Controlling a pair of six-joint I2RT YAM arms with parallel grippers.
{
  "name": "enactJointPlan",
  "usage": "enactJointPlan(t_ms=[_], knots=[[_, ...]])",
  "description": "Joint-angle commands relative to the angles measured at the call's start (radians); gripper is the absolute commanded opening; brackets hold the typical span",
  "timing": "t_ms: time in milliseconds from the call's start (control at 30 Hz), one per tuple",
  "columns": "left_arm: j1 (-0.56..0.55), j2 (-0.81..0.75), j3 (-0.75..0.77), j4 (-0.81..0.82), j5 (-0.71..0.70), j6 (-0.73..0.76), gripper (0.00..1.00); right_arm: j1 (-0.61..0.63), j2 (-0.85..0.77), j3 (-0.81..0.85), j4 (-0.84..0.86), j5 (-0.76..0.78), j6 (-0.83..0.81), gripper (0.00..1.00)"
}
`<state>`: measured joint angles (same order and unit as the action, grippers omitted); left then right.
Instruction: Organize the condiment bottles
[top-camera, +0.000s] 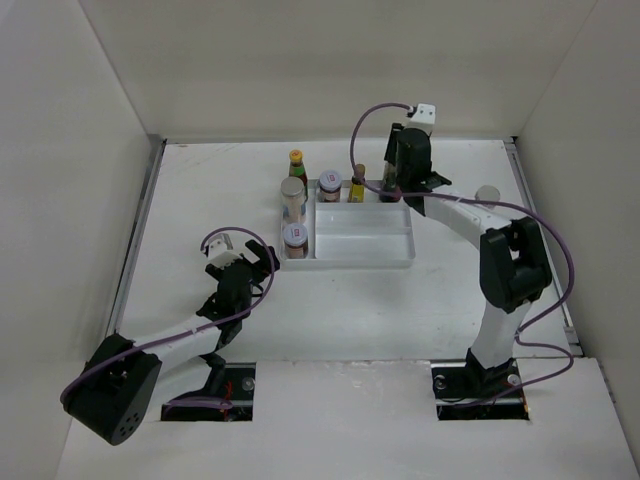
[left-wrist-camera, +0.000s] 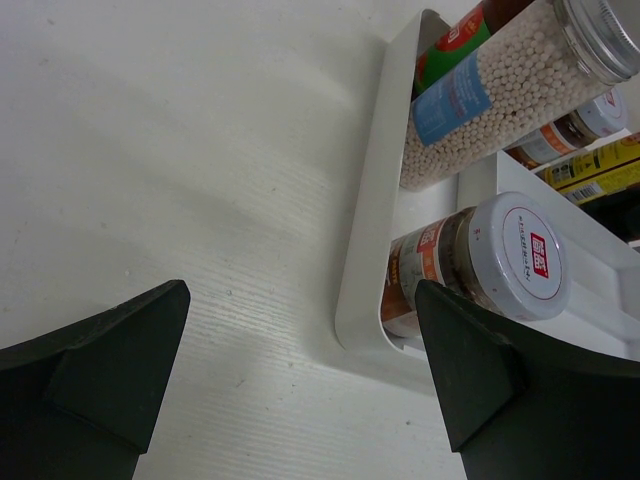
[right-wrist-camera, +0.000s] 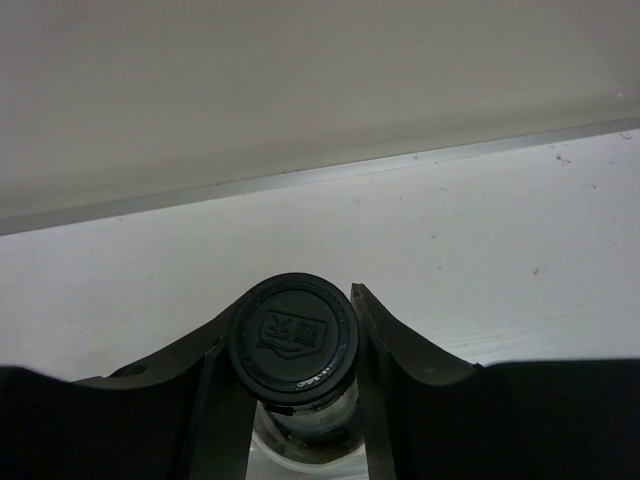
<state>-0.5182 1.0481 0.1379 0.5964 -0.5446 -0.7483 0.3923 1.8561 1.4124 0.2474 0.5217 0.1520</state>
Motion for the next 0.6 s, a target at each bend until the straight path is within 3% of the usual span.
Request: enactJointPlan(t_ms=[0, 67, 167, 233, 433, 567], knots=[[-0.003, -0.016, 0.022, 0.049, 0.005, -0.008, 1.00, 0.004, -0.028, -0.058, 0.104, 0.001, 0.047, 0.53], [-0.004, -0.007, 0.026, 0.049, 0.005, -0.008, 1.00, 0.004, -0.046, -0.076, 0.105, 0.003, 0.047, 0.68], [-0.003, -0.002, 0.028, 0.049, 0.006, -0.008, 1.00, 0.004, -0.096, -0.090, 0.105, -0.002, 0.047, 0.83], [-0.003, -0.010, 0.026, 0.049, 0.006, -0.008, 1.00, 0.004, -0.153, -0.111, 0.105, 0.003, 0.043, 1.00], [-0.004, -0.016, 0.026, 0.049, 0.008, -0.008, 1.00, -0.005, -0.371, -0.271, 0.130, 0.008, 0.083, 1.00], [-0.003, 0.004, 0.034, 0.037, 0.008, -0.008, 1.00, -0.088, -0.510, -0.432, 0.119, 0.038, 0.135, 1.00]])
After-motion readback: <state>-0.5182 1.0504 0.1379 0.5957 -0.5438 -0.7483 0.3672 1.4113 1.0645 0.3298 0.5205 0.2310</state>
